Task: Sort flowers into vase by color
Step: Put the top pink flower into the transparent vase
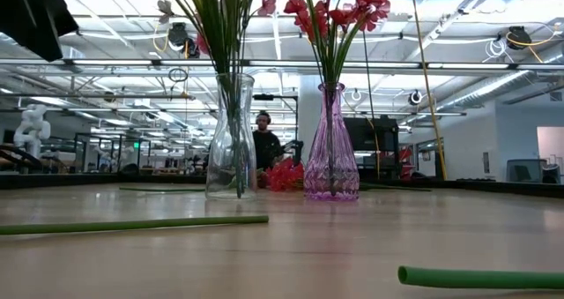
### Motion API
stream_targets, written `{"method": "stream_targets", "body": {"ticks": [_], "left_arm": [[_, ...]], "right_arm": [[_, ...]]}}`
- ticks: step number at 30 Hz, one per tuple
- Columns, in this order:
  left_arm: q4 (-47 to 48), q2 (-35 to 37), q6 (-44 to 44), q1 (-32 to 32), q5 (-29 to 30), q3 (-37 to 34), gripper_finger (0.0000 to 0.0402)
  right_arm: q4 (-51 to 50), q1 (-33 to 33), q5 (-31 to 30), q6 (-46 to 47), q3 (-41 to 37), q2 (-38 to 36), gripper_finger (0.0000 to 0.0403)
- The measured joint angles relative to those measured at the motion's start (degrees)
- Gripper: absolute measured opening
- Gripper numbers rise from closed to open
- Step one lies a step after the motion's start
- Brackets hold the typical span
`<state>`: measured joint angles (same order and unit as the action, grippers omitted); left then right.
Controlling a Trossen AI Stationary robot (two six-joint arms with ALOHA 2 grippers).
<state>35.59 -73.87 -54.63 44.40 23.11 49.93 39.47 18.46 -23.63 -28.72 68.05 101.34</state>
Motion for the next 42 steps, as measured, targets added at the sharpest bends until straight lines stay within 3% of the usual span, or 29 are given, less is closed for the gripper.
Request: {"method": "stream_targets", "body": {"ticks": [8,24,35,42], "left_arm": [[0.2,0.0,0.0,0.0,-0.4,0.0,0.0171],[0.6,0.0,-0.1,0.0,-0.4,0.0,0.0171],[0.9,0.0,-0.4,0.0,-0.1,0.0,0.0171],[0.9,0.0,-0.5,0.0,0.0,0.0,0.0171]], "right_arm": [[5.7,0.0,-0.4,4.0,0.0,6.5,0.0000],[2.7,-0.1,-0.3,5.6,0.0,8.0,0.0002],[0.6,-0.1,-0.5,6.5,0.0,8.0,0.0032],[-1.9,-0.1,-6.3,10.1,0.0,8.0,0.0076]]}}
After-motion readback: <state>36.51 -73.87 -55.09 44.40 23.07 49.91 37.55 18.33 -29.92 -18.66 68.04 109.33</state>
